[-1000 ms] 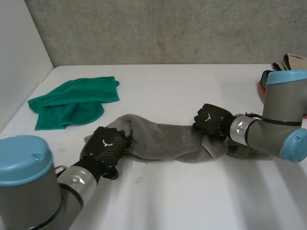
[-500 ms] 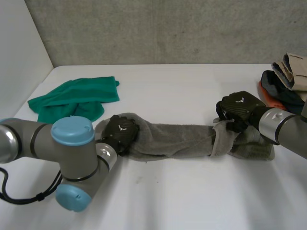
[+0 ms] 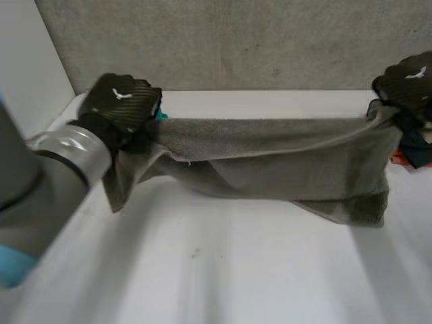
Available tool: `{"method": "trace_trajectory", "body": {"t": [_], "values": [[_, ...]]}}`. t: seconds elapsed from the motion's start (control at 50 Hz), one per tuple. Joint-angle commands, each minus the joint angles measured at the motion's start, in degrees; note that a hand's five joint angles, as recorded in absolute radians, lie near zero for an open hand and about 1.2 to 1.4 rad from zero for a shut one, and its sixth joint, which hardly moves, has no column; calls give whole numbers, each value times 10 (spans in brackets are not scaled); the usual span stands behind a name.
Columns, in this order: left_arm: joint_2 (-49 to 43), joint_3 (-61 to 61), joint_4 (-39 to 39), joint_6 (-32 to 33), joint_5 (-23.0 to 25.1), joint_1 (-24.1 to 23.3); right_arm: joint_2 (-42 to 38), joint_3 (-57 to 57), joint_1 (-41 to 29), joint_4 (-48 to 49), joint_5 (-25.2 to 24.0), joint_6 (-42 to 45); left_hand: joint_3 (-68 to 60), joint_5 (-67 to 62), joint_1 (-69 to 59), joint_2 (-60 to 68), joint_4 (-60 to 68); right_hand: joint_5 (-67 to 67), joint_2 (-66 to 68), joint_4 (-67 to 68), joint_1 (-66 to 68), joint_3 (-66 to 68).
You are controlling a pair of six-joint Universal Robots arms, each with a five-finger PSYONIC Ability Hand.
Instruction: Fold the laundry.
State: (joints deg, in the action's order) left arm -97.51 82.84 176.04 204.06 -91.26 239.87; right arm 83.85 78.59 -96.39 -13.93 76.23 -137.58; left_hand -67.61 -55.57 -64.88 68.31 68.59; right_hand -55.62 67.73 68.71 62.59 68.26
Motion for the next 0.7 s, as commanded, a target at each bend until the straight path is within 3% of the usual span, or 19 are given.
{"method": "trace_trajectory", "body": {"t": [0.02, 0.1, 0.22, 0.34, 0.44, 0.54, 0.62, 0.7], "values": [[-2, -59, -216, -12, 24, 6, 38, 11, 13, -116, 8, 100, -124, -144, -151, 117, 114, -144, 123, 113, 174, 117], [-50, -56, -226, -12, 32, 27, 11, 29, 8, -139, 13, 143, -124, -144, -151, 117, 114, -144, 123, 113, 174, 117], [-171, -94, -208, -5, 28, 40, -108, 3, -9, -125, 40, 143, -124, -144, -151, 117, 114, -144, 123, 113, 174, 117], [-299, -251, -176, 0, 26, 42, -179, -62, -27, -46, 88, 131, -124, -144, -151, 117, 114, -144, 123, 113, 174, 117], [-351, -438, -117, 47, 27, 41, -222, -178, -44, 104, 110, 91, -124, -144, -151, 117, 114, -144, 123, 113, 174, 117], [-356, -588, 29, 72, 28, 38, -214, -229, -48, 290, 111, 9, -124, -144, -151, 117, 114, -144, 123, 113, 174, 117], [-342, -582, 101, 59, 28, 34, -179, -215, -45, 429, 113, -51, -124, -144, -151, 117, 114, -144, 123, 113, 174, 117], [-297, -512, 90, 35, 26, 38, -160, -153, -45, 477, 99, -93, -124, -144, -151, 117, 114, -144, 123, 113, 174, 117]]}}
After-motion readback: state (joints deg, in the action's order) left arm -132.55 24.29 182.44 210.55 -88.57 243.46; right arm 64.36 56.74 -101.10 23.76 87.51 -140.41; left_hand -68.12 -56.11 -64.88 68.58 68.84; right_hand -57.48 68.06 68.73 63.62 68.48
